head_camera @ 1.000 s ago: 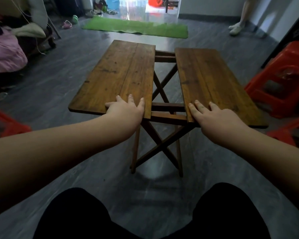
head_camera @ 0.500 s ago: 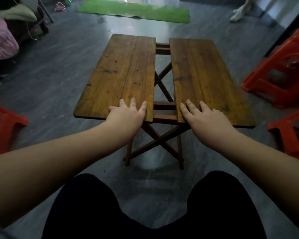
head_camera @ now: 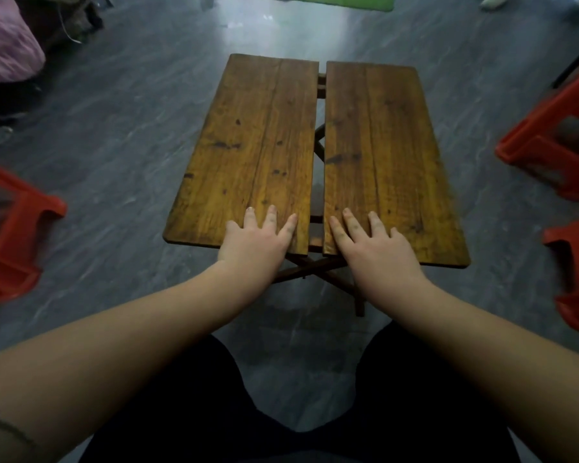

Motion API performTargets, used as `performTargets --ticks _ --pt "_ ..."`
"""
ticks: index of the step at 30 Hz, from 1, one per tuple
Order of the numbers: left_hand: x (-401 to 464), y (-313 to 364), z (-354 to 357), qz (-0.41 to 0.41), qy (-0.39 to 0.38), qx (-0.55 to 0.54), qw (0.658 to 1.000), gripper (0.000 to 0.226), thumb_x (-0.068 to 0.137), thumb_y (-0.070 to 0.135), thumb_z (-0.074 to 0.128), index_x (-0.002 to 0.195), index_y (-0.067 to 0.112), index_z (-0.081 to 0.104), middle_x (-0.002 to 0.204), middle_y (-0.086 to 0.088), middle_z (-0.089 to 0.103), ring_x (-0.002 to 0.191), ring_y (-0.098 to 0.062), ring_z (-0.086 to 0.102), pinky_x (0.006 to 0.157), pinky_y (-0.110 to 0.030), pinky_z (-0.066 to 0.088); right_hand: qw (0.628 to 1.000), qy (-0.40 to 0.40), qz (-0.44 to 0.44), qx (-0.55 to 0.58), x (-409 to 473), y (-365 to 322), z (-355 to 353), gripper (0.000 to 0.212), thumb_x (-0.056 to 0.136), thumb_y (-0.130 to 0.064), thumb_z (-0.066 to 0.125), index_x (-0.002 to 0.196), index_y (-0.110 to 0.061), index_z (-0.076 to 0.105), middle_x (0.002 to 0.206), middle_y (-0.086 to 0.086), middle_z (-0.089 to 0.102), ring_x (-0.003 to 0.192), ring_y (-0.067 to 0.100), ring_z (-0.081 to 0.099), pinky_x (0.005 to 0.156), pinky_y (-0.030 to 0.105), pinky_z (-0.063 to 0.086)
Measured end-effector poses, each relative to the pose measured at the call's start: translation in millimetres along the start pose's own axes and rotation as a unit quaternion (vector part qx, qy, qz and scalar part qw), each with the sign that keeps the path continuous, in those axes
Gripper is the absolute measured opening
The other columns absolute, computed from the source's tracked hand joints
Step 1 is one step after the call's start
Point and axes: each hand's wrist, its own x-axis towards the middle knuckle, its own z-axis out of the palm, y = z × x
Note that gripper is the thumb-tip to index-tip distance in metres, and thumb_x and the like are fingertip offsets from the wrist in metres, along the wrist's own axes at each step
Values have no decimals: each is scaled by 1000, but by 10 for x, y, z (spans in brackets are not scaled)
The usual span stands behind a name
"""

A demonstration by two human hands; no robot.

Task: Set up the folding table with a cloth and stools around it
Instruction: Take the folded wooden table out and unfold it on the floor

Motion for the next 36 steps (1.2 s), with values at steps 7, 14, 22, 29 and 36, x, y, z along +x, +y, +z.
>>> performTargets --ticks 7,14,22,29,36 --pt "-42 123 106 7 30 -21 999 97 87 42 68 156 37 -1 164 -8 21 141 -44 30 92 -58 38 1000 12 -3 21 58 -38 219 87 98 -37 53 158 -27 -9 168 5 3 150 39 18 112 54 34" --pt "-47 152 128 10 50 -45 998 91 90 44 65 155 40 1 164 -6 23 140 -42 31 92 -57 37 999 19 2 41 61 -27 304 88 97 -39 55 159 -30 -7 168 2 5 150 38 20 114 54 33" --pt "-51 142 210 14 73 -46 996 86 93 50 58 154 43 -1 164 -4 24 139 -39 30 95 -56 32 999 28 17 39 86 -45 398 94 92 -38 62 160 -31 -3 168 2 8 150 38 21 114 55 31" --pt "-82 134 97 13 10 -61 998 86 95 45 56 153 45 -7 167 -1 12 141 -38 22 99 -56 28 997 30 27 73 80 -68 407 82 95 -33 51 160 -33 2 168 0 9 151 37 19 115 57 26" --pt "-49 97 -249 18 -104 -118 987 74 101 49 43 155 44 -8 168 -1 2 147 -38 14 106 -57 26 986 -60 20 152 127 21 105 72 101 -44 44 160 -35 4 169 -3 3 153 36 8 118 59 20"
